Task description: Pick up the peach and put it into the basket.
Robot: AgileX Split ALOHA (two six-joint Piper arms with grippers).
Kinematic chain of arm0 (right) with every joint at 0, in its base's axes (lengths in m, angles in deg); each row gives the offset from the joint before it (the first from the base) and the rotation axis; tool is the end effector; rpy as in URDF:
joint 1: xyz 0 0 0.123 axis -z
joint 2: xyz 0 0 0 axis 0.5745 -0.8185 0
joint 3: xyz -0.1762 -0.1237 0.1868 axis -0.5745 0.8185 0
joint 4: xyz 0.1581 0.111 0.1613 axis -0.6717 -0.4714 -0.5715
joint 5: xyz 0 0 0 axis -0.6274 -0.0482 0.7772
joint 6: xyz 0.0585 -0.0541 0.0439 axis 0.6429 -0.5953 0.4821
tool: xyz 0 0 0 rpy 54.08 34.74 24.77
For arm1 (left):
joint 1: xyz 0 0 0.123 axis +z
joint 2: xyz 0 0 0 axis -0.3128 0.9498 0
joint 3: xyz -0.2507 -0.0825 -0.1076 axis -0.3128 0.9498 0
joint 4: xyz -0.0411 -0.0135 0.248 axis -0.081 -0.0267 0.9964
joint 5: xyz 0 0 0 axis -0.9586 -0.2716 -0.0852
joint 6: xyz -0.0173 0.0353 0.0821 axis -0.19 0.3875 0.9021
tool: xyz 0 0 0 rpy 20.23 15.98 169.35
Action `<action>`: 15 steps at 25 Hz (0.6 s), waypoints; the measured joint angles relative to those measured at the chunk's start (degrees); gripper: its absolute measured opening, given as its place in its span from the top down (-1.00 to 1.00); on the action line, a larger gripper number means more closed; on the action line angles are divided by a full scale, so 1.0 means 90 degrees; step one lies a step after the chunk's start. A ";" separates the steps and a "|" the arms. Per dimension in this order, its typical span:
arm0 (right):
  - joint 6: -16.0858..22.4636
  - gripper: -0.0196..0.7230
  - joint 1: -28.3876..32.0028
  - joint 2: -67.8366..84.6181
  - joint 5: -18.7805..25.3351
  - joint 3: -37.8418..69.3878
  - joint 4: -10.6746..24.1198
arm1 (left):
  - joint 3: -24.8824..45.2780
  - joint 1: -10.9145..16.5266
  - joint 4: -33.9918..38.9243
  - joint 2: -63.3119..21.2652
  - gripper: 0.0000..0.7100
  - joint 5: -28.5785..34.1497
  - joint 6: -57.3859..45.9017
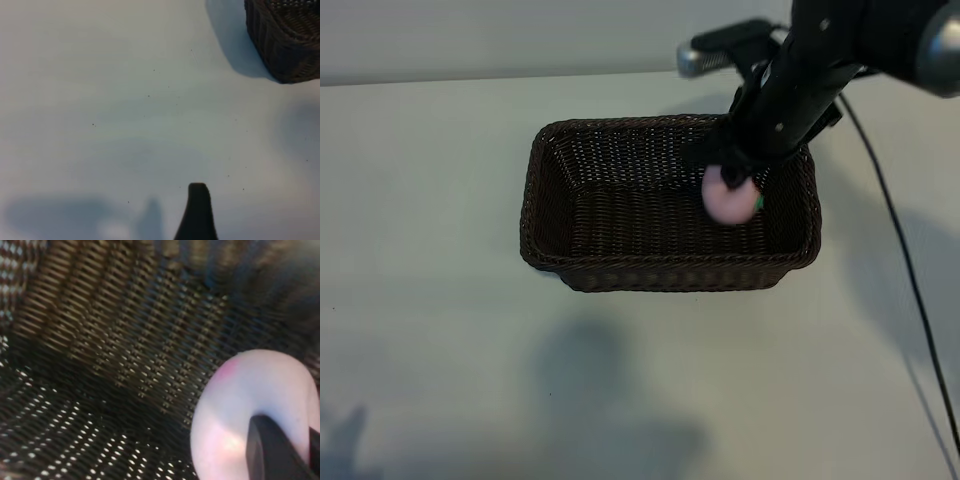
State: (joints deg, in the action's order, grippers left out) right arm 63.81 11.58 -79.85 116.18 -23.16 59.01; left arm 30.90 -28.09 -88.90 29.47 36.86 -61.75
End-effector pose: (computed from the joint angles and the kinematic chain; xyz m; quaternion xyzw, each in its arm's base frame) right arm 0.3733 0.1787 0.2093 -0.1836 0.9679 0.1152 0.1272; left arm -0.0081 -0.0003 0.2771 0.0743 0.8524 -0.0558 0.5146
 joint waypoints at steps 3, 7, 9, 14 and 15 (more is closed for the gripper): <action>-0.0094 0.70 0.0000 -0.0228 0.0026 -0.0007 -0.0107 | 0.0000 0.0000 0.0000 0.0000 -0.67 0.0000 0.0000; -0.0099 0.14 0.0000 -0.0263 0.0026 -0.0022 -0.0121 | 0.0000 0.0000 0.0000 0.0000 -0.67 0.0000 0.0000; -0.0099 -0.25 0.0000 -0.0256 0.0052 -0.0066 -0.0119 | 0.0000 0.0000 0.0000 0.0000 -0.67 0.0000 0.0000; -0.0094 -0.81 0.0000 -0.0134 0.0249 -0.0263 -0.0195 | 0.0000 0.0000 0.0000 0.0000 -0.67 0.0000 0.0000; -0.0094 -0.81 0.0000 -0.0134 0.0249 -0.0263 -0.0195 | 0.0000 0.0000 0.0000 0.0000 -0.67 0.0000 0.0000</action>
State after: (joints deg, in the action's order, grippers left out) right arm 62.97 11.58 -81.06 118.42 -25.53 57.26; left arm 30.90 -28.09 -88.90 29.47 36.86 -61.75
